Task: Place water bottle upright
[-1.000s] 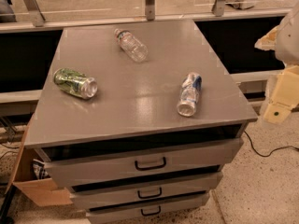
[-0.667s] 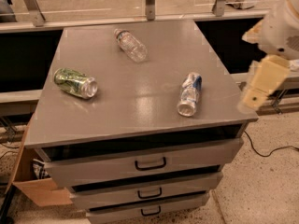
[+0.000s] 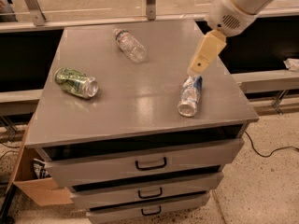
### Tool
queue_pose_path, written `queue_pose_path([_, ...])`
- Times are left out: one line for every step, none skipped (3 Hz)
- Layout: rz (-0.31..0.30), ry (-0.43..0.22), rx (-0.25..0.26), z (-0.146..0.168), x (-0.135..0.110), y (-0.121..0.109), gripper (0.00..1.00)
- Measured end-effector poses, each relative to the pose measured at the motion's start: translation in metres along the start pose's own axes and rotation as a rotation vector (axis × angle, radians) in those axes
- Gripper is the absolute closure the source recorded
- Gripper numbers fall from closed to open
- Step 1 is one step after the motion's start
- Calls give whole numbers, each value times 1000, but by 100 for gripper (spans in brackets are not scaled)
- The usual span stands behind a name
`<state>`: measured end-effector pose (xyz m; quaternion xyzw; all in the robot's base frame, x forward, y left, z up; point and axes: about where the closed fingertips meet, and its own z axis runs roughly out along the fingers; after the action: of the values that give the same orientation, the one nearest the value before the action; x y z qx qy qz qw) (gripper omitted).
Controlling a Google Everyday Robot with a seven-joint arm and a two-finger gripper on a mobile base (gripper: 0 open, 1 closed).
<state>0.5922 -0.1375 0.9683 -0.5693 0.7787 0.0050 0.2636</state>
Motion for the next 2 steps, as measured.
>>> queue_pose_path([19,-21,5,45,-43,-36,0])
queue_pose_path([20,-25,2,46,-43,-37,0])
